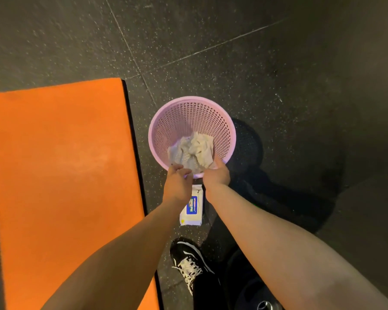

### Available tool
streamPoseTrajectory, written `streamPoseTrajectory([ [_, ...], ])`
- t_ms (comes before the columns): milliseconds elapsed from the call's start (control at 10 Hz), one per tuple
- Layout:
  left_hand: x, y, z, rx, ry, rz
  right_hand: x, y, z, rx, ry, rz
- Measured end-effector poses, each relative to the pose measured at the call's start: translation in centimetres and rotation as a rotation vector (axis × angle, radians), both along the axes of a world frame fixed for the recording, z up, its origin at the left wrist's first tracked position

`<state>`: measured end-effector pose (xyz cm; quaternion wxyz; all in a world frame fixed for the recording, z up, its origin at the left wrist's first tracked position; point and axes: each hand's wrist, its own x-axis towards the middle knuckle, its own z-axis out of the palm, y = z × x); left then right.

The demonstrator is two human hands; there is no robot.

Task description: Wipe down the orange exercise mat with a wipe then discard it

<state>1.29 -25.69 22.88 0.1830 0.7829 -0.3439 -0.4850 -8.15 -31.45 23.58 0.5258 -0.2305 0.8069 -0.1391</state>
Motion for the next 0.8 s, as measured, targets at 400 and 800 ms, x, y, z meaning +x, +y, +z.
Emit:
streamPoseTrajectory([
  [400, 0.7, -0.9, -11.2, 0.104, 0.091, -0.086, 2.0, -1.7, -3.2, 0.147, -0.054, 0.134],
  [800, 4.8, 10.0, 6.6, 0.194, -0.215, -0.168, 6.9, 8.6, 9.4, -0.013, 0.008, 0.543],
])
